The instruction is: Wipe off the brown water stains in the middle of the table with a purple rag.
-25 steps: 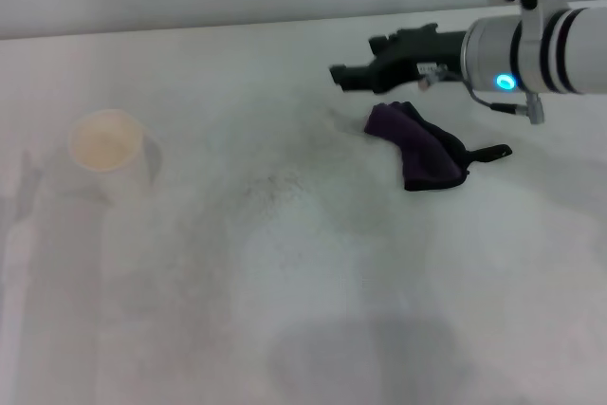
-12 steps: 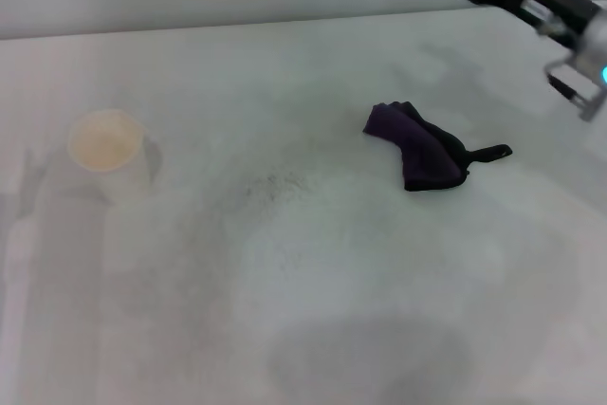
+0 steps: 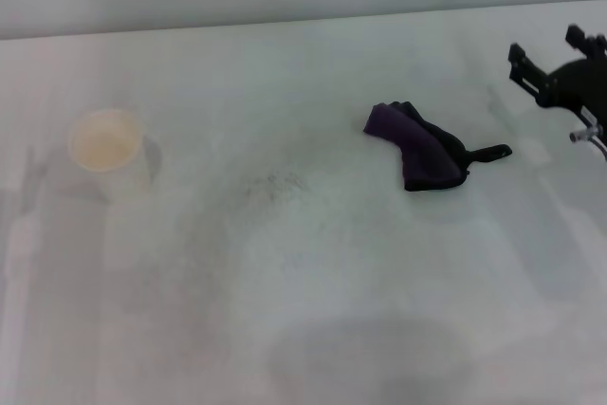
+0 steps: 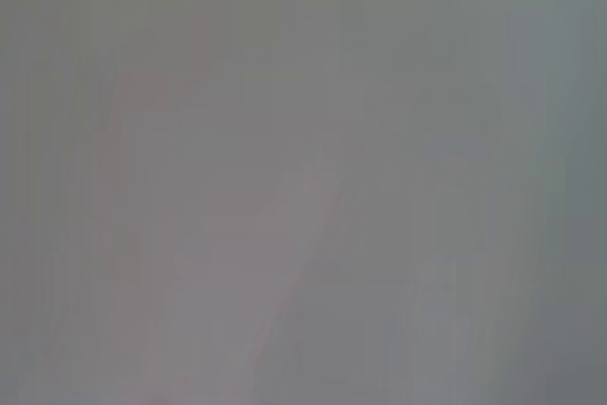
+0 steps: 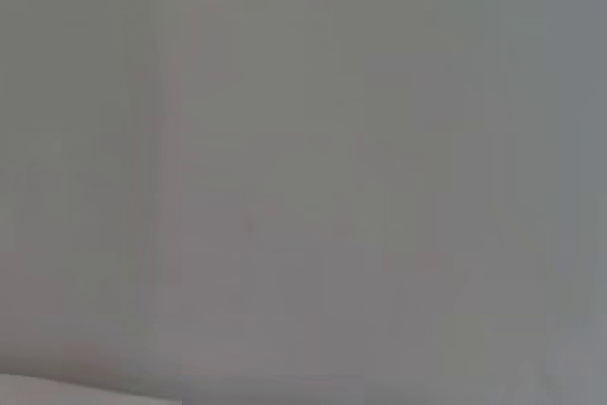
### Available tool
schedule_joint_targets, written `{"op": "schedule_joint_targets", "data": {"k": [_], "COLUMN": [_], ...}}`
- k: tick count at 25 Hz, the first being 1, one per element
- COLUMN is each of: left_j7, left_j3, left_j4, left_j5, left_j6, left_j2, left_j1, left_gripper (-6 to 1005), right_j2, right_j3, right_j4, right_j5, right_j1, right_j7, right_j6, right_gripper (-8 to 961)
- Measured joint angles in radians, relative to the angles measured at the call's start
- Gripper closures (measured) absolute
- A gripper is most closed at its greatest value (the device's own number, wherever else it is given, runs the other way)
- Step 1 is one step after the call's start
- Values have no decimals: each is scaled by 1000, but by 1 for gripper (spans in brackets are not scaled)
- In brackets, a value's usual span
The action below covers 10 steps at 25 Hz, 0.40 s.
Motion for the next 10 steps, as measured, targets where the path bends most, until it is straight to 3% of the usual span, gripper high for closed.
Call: {"op": "schedule_joint_targets", "data": {"k": [10], "left_j7": [0], "left_j3": [2], "left_j4": [8], "left_j5": [1], "left_j6": [-2], "left_j2": [-4], "left_j1": [-13], "left_gripper": [115], "right_j2": [1], "right_j3": [1], "right_j4": [11], "right_j5": [-1], "right_j1": [1], "right_j7": [63], "right_j6": [1], "right_gripper": [77]}}
